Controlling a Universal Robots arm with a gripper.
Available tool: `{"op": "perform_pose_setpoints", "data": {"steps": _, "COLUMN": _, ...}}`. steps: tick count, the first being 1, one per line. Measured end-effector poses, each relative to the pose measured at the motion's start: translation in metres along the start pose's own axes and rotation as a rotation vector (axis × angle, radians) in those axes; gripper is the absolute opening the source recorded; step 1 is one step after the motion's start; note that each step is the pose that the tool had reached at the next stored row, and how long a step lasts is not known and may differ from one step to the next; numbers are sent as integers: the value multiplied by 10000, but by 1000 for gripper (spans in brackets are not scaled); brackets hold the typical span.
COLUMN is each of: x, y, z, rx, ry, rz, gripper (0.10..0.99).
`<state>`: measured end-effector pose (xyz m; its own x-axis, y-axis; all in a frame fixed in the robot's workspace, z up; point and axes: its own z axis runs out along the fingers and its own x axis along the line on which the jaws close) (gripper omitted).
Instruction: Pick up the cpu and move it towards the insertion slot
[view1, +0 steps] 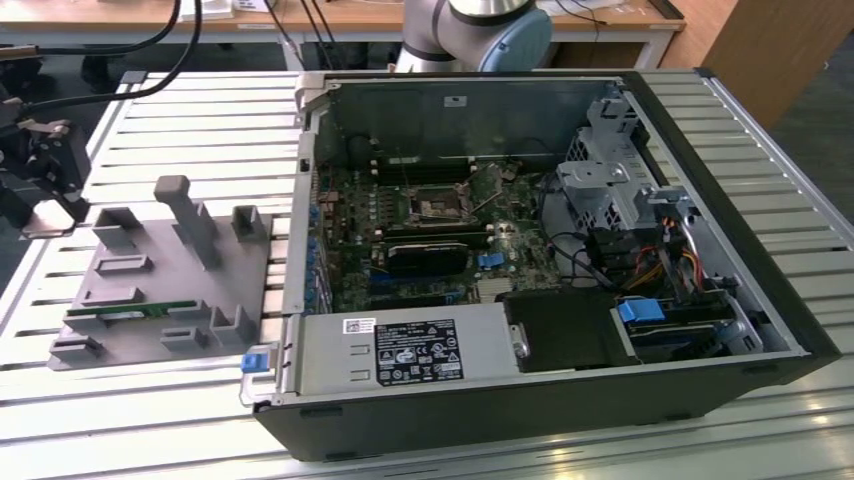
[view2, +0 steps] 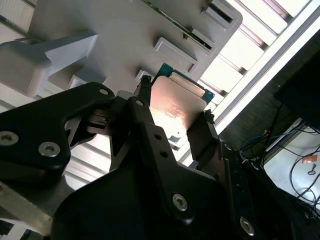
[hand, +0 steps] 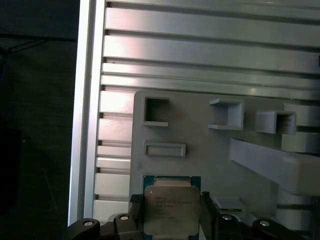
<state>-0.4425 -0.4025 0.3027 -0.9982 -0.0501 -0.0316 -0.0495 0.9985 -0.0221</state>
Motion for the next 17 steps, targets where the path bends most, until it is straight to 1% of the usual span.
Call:
{"op": "perform_pose_setpoints", "data": {"steps": 9, "x": -2, "y": -1, "z": -62, "rx": 0, "ry": 0, "rz": -1, "gripper": 541}}
{"op": "perform_pose_setpoints", "data": {"steps": 17, "x": -4, "y": -3, "z": -135, "rx": 0, "ry": 0, "rz": -1, "gripper": 541}}
